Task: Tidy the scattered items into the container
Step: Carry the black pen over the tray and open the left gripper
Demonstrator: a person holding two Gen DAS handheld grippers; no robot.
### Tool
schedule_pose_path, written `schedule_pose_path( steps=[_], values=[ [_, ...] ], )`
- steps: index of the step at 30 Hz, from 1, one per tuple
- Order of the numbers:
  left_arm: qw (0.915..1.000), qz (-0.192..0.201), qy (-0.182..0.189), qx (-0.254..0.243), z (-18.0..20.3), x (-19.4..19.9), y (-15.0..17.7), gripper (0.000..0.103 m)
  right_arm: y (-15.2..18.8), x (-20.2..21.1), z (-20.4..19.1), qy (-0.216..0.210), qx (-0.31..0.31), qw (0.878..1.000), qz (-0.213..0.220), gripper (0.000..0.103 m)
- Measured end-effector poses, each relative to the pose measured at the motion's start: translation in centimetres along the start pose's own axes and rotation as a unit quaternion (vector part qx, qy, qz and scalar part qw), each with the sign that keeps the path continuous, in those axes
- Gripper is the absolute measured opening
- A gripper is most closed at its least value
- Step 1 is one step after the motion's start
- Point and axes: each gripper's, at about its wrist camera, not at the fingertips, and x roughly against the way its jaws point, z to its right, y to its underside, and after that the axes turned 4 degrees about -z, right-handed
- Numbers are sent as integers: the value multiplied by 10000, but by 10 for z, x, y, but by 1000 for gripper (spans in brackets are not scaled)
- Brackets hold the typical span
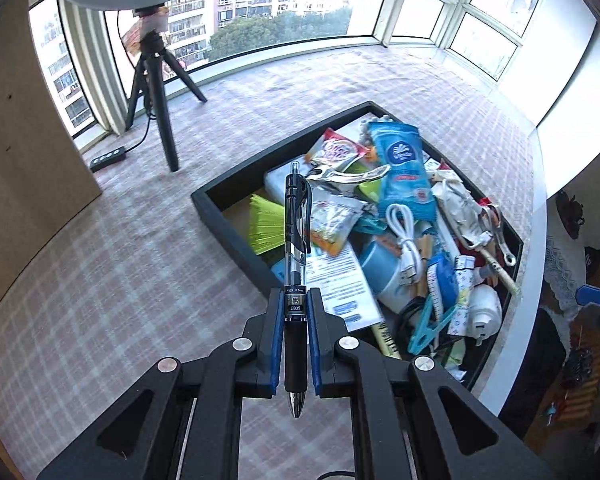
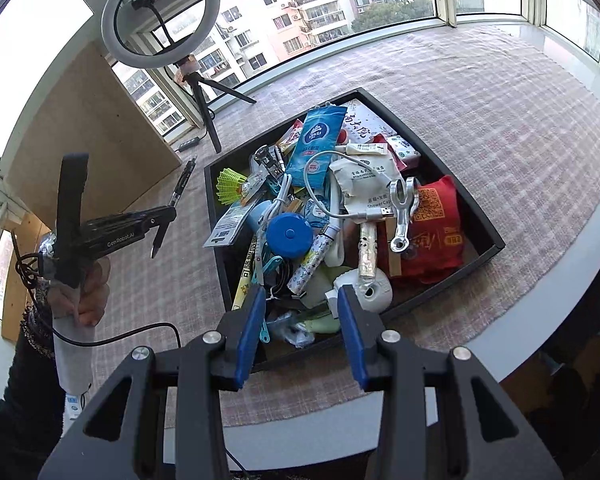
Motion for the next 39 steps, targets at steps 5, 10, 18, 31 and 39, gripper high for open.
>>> schedule_pose_path(
  steps=[5, 10, 18, 31, 39],
  values=[
    [9998, 22, 71, -202, 55, -7, -24, 10, -10, 13, 28, -24, 87, 10000, -20, 37],
    [9998, 9, -71, -176, 84, -21, -44, 10, -20, 23, 56, 23, 225, 9997, -44, 37],
    [9993, -158, -341, 45, 103, -40, -56, 23, -36, 24, 91, 10, 359, 9992, -158, 37],
    [9913, 103, -1035, 811, 88, -11, -28, 31, -48, 7, 92, -247, 890, 9948, -439, 37],
    [9752, 318, -1495, 1603, 56, 25, 17, 38, -50, -6, 61, -495, 1381, 9875, -578, 37]
  ],
)
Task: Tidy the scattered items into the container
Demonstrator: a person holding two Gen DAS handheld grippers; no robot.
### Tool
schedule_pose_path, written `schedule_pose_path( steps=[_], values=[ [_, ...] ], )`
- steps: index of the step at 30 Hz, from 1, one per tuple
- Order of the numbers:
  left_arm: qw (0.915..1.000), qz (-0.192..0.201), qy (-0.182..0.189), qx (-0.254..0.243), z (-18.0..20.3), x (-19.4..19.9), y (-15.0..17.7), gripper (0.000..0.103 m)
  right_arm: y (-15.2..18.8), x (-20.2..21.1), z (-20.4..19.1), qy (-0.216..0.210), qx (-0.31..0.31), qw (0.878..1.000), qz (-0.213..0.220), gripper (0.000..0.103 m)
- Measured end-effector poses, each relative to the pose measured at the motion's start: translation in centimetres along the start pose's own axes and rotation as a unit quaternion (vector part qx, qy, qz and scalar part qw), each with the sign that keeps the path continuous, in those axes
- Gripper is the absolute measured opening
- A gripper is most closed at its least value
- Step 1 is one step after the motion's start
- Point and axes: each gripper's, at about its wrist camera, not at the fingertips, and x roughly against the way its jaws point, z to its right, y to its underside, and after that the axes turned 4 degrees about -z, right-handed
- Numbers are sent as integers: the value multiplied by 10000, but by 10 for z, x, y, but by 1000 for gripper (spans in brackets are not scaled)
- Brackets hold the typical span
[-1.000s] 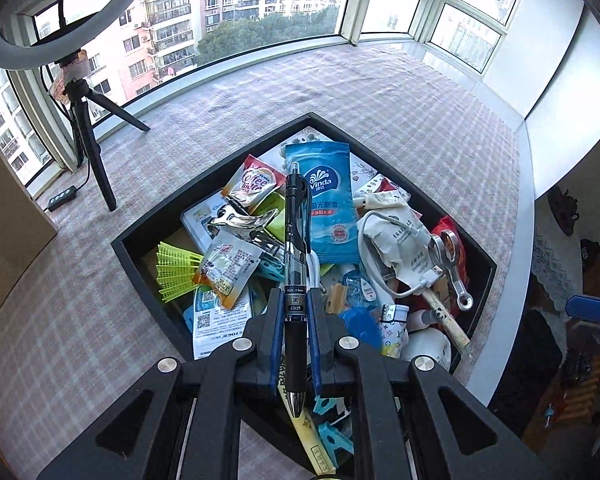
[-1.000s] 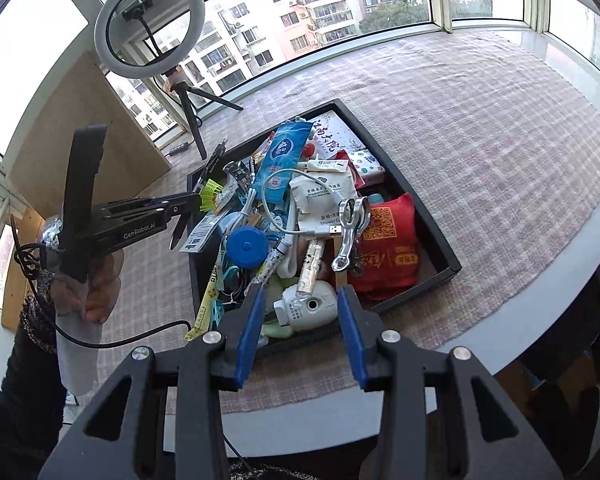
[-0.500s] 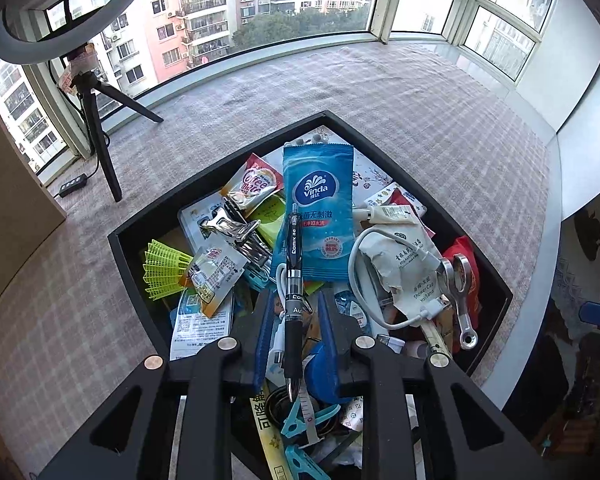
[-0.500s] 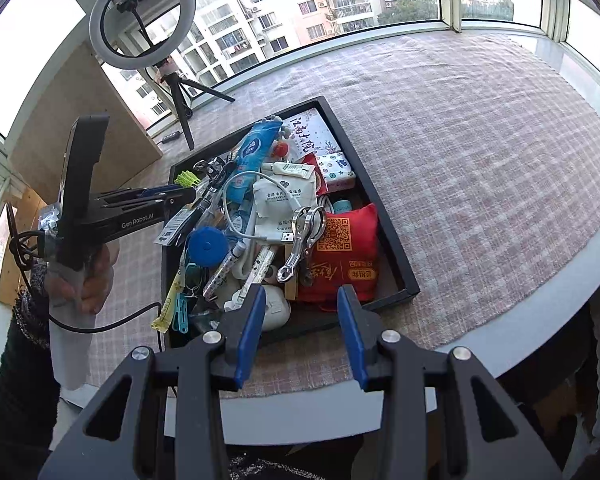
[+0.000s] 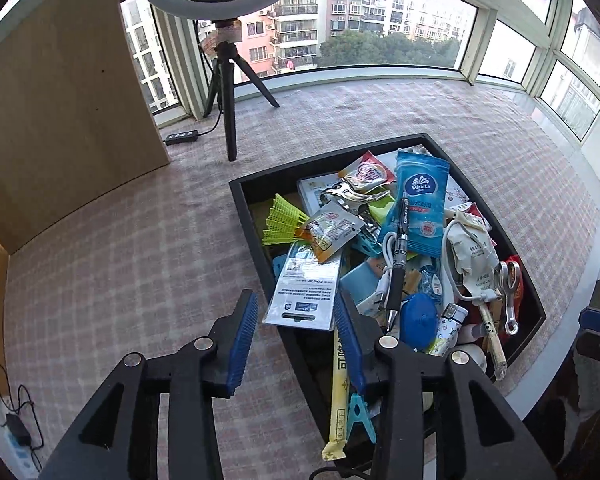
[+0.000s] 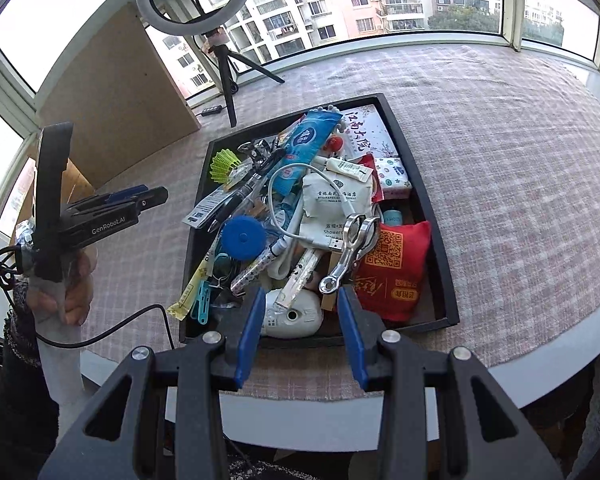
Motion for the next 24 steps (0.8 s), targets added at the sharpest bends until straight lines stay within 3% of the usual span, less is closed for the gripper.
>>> schedule_pose_path(
  steps=[7, 12, 15, 24],
  values=[
    [9983, -1, -224, 532, -53, 19, 37, 43, -5, -15, -47, -123, 380, 9992, -49, 37],
    [9974, 24, -327, 644, -89, 31, 64, 43, -4, -27, -92, -130, 491, 9987, 26, 38],
    [9964, 0, -342, 770, -114, 37, 79, 51, -1, -35, -123, -259, 575, 9980, 13, 39],
    [9925, -21, -432, 1146, -188, 45, 122, 56, 12, -76, -215, -112, 944, 9955, -61, 41]
  ],
)
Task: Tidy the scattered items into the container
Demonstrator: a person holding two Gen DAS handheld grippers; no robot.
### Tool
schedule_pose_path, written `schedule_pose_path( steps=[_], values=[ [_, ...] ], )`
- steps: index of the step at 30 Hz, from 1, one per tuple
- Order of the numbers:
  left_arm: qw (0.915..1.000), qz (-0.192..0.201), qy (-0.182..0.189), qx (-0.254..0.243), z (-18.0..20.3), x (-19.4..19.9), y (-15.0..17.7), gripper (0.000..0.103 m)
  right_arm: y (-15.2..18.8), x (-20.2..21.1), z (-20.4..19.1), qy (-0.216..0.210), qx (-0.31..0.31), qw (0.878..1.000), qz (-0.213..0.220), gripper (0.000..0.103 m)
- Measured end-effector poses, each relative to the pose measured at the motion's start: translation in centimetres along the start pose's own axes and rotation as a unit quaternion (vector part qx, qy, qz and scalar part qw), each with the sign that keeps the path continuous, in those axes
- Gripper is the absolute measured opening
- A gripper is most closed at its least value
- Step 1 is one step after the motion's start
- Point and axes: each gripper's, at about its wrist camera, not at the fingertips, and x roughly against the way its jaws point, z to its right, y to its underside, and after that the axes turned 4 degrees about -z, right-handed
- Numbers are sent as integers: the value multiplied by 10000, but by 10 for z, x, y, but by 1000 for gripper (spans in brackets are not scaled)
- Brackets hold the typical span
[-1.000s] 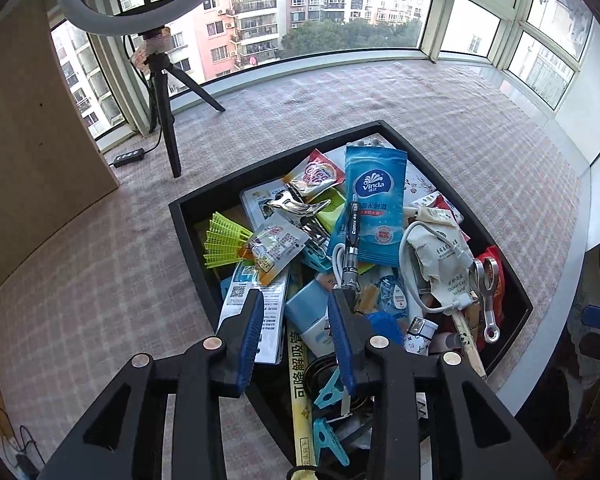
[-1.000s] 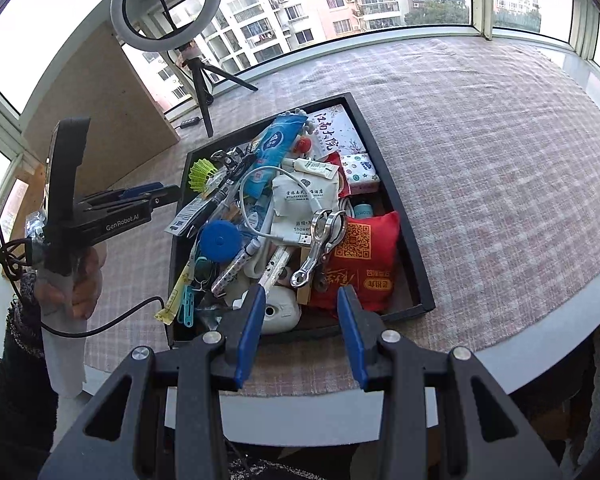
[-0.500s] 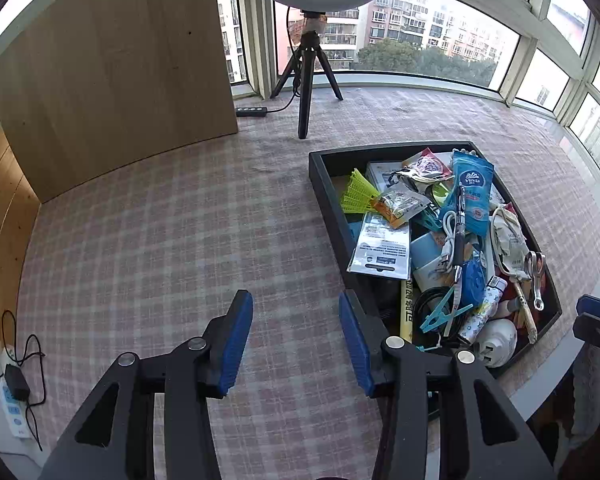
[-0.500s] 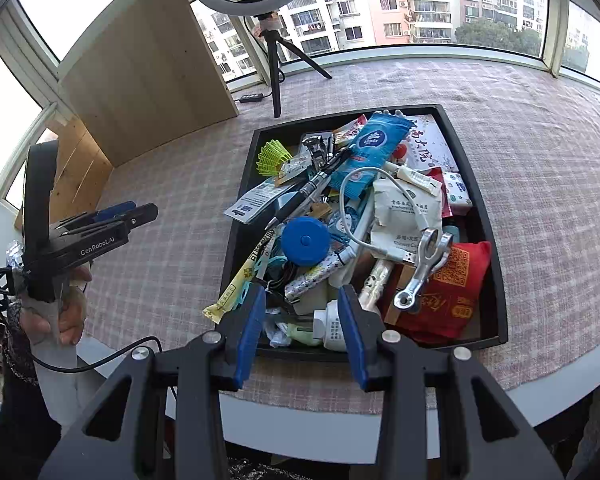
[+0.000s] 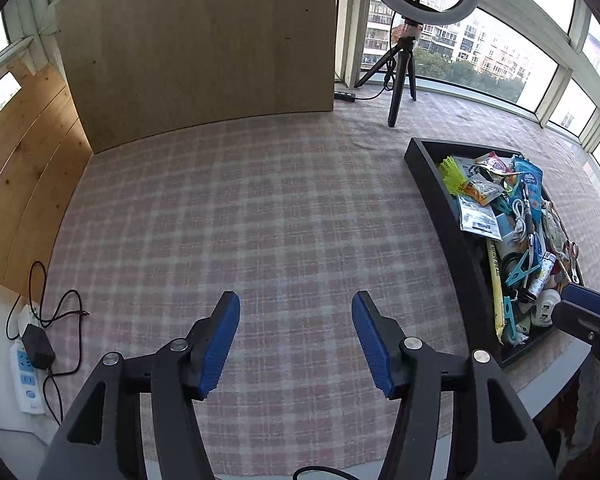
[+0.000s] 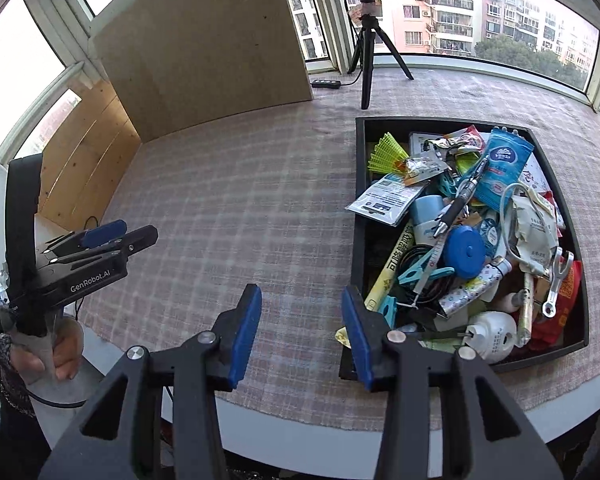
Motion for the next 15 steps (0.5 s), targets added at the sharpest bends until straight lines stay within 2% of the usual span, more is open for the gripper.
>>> schedule_pose_path(
  steps=[9, 13, 15],
  values=[
    [9997, -109, 8, 233, -59, -6, 13, 56, -3, -39, -65, 392, 283, 9988, 63, 41],
    [9994, -191, 11, 304, -79, -12, 16, 66, -4, -56, -83, 420, 280, 9987, 32, 41],
    [9992, -247, 15, 302, -86, -16, 18, 67, -2, -64, -94, 429, 308, 9986, 9, 41]
  ],
)
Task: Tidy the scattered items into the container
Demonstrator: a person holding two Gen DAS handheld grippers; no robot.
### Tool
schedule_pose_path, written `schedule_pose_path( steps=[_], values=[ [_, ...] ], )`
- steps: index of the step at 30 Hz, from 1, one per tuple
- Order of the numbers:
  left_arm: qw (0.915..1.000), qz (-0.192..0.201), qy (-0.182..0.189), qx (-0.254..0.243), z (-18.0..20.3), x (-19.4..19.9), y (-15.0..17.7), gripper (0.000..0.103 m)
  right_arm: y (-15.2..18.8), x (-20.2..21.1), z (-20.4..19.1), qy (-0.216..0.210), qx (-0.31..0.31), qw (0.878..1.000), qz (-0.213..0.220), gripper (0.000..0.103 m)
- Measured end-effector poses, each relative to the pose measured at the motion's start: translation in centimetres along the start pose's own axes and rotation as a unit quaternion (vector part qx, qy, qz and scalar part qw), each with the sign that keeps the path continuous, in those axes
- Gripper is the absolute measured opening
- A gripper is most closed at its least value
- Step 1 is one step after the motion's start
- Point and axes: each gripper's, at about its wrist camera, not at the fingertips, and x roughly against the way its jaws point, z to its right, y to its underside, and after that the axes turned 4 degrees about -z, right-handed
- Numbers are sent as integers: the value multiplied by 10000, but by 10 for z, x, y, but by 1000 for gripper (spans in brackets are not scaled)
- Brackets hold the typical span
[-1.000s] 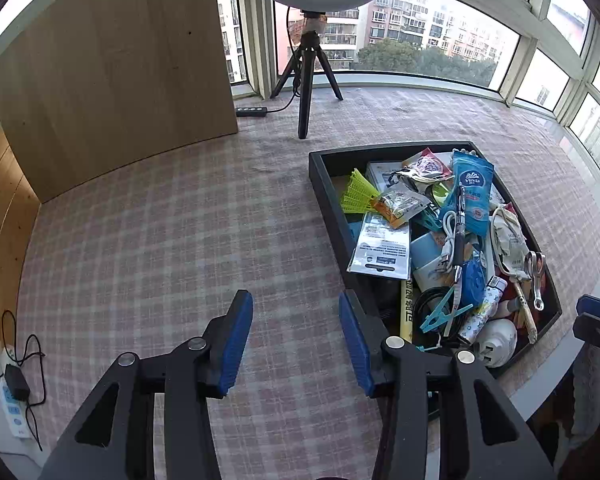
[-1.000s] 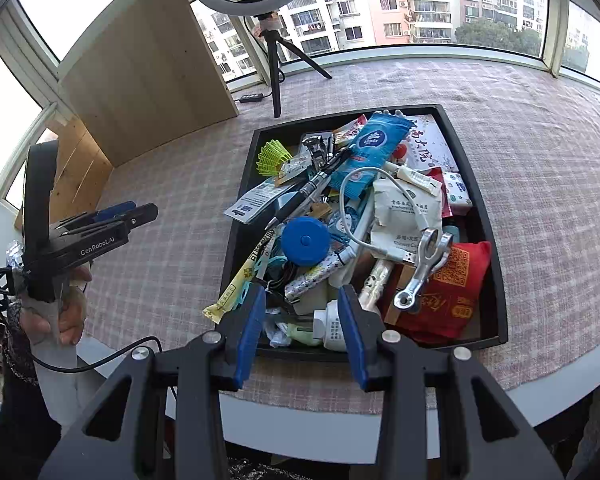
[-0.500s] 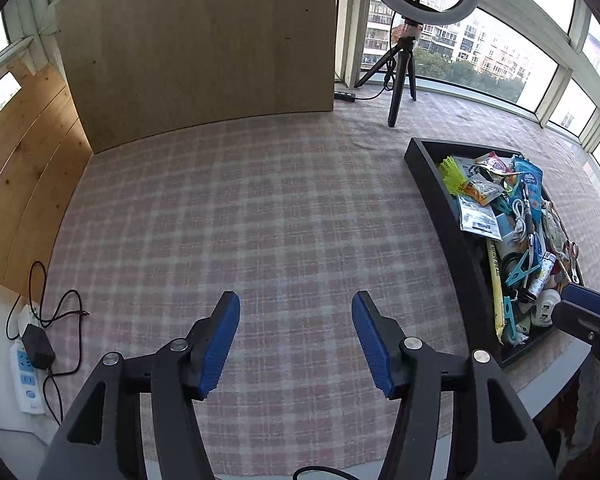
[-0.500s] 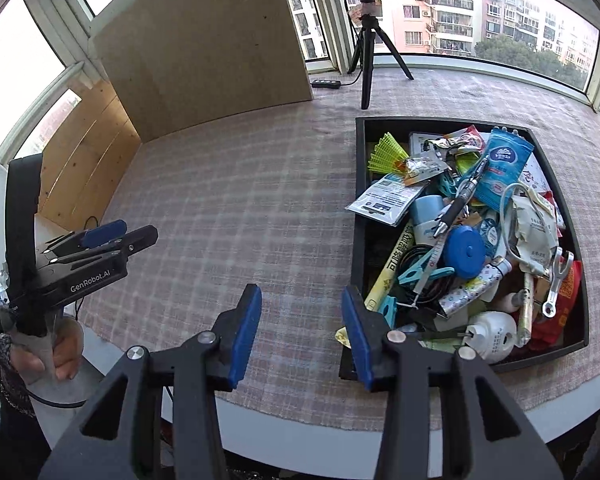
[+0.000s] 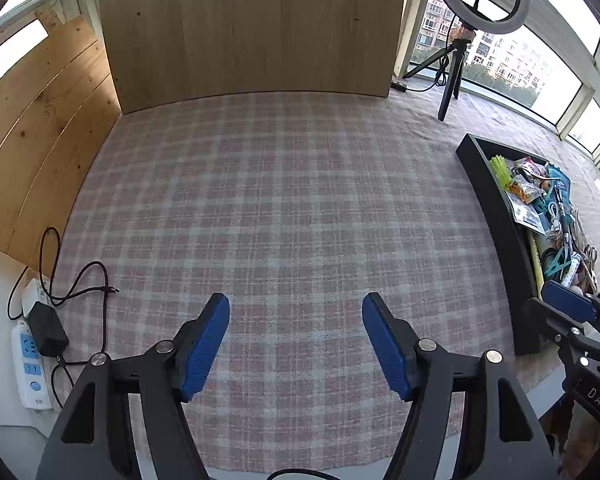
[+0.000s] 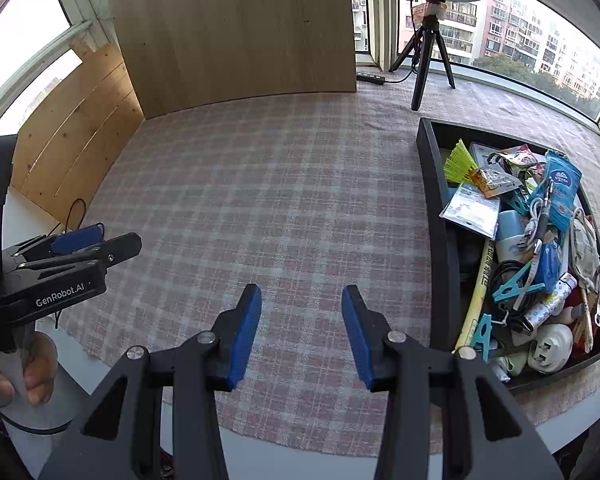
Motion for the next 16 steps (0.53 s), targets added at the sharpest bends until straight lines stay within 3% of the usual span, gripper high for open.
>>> schedule_pose_path(
  steps=[7, 16],
  values=[
    [9998, -189, -18, -71, -16, -14, 2, 68, 3, -23, -27, 82, 21, 9999, -97, 41],
    [9998, -139, 49, -158, -26, -15, 2, 72, 3, -35, -37, 149, -76, 9997, -158, 41]
  ],
)
